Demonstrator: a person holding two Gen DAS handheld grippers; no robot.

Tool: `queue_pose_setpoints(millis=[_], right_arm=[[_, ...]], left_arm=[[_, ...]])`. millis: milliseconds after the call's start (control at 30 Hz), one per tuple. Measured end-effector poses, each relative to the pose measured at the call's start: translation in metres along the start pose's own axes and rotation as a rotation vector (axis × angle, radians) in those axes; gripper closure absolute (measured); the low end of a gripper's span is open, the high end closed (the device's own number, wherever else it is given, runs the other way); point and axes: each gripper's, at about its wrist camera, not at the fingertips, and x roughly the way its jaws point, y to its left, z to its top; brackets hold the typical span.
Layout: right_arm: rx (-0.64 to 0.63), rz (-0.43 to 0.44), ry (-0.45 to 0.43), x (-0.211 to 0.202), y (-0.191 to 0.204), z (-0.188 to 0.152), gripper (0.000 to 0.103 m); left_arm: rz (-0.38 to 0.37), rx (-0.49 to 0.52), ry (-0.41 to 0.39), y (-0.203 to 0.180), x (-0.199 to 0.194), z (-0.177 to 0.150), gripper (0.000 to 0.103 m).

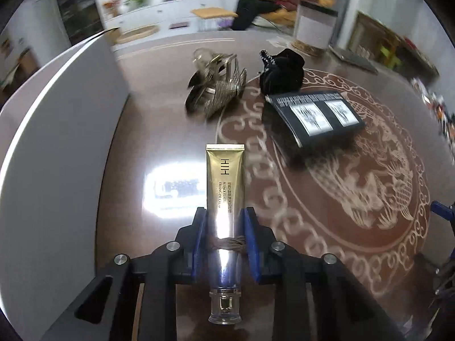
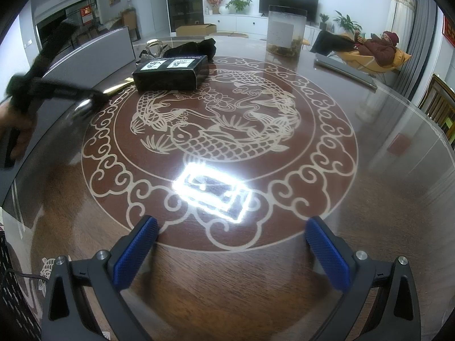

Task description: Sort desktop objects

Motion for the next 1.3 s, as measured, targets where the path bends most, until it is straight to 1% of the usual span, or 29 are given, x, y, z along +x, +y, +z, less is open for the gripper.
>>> queue_pose_setpoints(millis=[100, 200, 300, 333, 367, 400, 433, 467, 500, 533, 600, 633, 1033, 1100, 1133, 1167, 1200, 1233, 1267, 1300], right_arm=[[-0.001, -0.001, 0.000, 0.000, 0.000, 0.000, 0.000], [-0.001, -0.002, 0.001, 0.000, 0.000, 0.000, 0.000], [-0.001, -0.001, 0.000, 0.000, 0.000, 0.000, 0.000], [-0.001, -0.001, 0.000, 0.000, 0.000, 0.000, 0.000], [-0.001, -0.001, 0.000, 0.000, 0.000, 0.000, 0.000], [-0.001, -0.001, 0.000, 0.000, 0.000, 0.000, 0.000], [-0.001, -0.001, 0.000, 0.000, 0.000, 0.000, 0.000], [-0.001, -0.001, 0.000, 0.000, 0.000, 0.000, 0.000], [-0.001, -0.001, 0.000, 0.000, 0.000, 0.000, 0.000], [-0.001, -0.001, 0.000, 0.000, 0.000, 0.000, 0.000], [-0.001, -0.001, 0.000, 0.000, 0.000, 0.000, 0.000], [-0.001, -0.001, 0.000, 0.000, 0.001, 0.000, 0.000], [-0.004, 0.005, 0.000, 0.001, 0.001, 0.001, 0.000], [-0.125, 0.086, 0.030, 0.017, 0.018, 0.015, 0.000], [-0.227, 0.121, 0.057, 0.025, 0.025, 0.031, 0.001], [-0.283, 0.115, 0.034, 0.026, 0.029, 0.044, 0.001], [-0.365, 0.108, -0.026, 0.024, 0.036, 0.064, 0.001], [-0.429, 0.106, -0.066, 0.025, 0.041, 0.081, 0.000], [-0.476, 0.115, -0.079, 0.029, 0.046, 0.098, 0.000], [-0.517, 0.132, -0.065, 0.037, 0.051, 0.116, 0.000]], left_arm=[[0.021, -0.014, -0.030, -0.015, -0.018, -0.036, 0.077], [0.018, -0.041, -0.068, -0.028, -0.035, -0.068, 0.077], [0.049, -0.044, -0.110, -0.037, -0.042, -0.085, 0.074], [0.058, -0.049, -0.124, -0.038, -0.044, -0.089, 0.069], [0.087, -0.059, -0.135, -0.038, -0.044, -0.092, 0.054], [0.112, -0.068, -0.135, -0.036, -0.045, -0.092, 0.045], [0.127, -0.081, -0.129, -0.029, -0.047, -0.095, 0.023], [0.128, -0.099, -0.124, -0.025, -0.043, -0.094, 0.010], [0.104, -0.140, -0.109, -0.015, -0.040, -0.093, 0.008], [0.099, -0.153, -0.109, -0.012, -0.039, -0.092, 0.007], [0.108, -0.146, -0.105, -0.014, -0.036, -0.090, 0.004], [0.101, -0.140, -0.099, -0.014, -0.035, -0.089, 0.000], [0.094, -0.137, -0.097, -0.016, -0.034, -0.089, 0.000], [0.096, -0.137, -0.098, -0.016, -0.034, -0.089, 0.000], [0.096, -0.138, -0.097, -0.016, -0.033, -0.089, 0.000], [0.096, -0.139, -0.097, -0.015, -0.034, -0.090, 0.000], [0.096, -0.140, -0.098, -0.016, -0.034, -0.089, 0.000], [0.097, -0.140, -0.098, -0.016, -0.034, -0.089, 0.000], [0.096, -0.139, -0.098, -0.016, -0.034, -0.089, 0.000], [0.096, -0.139, -0.098, -0.016, -0.034, -0.089, 0.000]])
